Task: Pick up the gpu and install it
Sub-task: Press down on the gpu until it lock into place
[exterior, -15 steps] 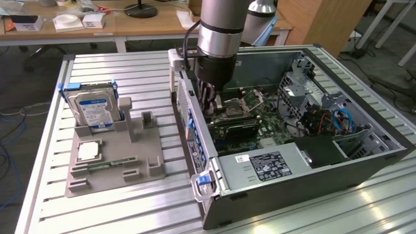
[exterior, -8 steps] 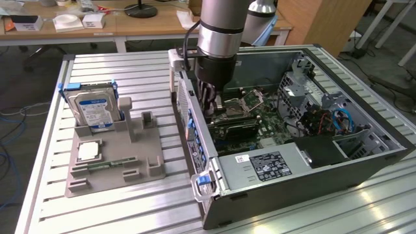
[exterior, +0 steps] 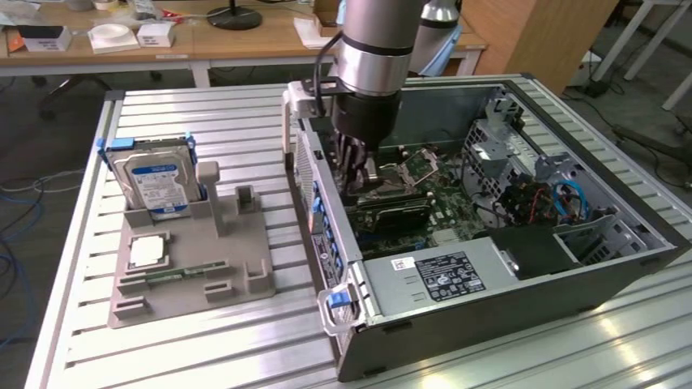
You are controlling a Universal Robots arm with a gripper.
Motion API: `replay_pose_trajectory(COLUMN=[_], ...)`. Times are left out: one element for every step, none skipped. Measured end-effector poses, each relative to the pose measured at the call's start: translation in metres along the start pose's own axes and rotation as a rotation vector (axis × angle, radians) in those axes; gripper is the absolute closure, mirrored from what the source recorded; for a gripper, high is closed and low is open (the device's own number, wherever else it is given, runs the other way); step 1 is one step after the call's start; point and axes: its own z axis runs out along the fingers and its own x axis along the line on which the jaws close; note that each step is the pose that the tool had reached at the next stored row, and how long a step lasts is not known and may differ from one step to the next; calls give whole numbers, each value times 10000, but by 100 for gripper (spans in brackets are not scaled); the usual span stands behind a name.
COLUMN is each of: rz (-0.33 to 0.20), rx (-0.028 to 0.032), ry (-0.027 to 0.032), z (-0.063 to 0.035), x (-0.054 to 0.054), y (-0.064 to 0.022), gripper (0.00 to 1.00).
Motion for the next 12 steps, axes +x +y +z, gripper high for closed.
replay_pose_trajectory(rz=[1,0,2,2,1,-1,-6,-12,-19,-27,-35,-40], rx=[-3,-8,-14,-21,-36,-74,-136,-207,-294,-383,-473,-550], ry=[16,32,49,70,95,122,150,179,211,243,277,309], z=[-1,-2,-2,-3,-5,-8,-11,-13,-15,-17,-20,-24], x=[0,0,0,0,-1,0,0,0,0,0,0,0], y=[-12,-24,-39,-54,-68,-80,-91,-102,-113,-125,-138,-150], gripper=[90,90,90,90,90,90,90,90,90,90,90,90])
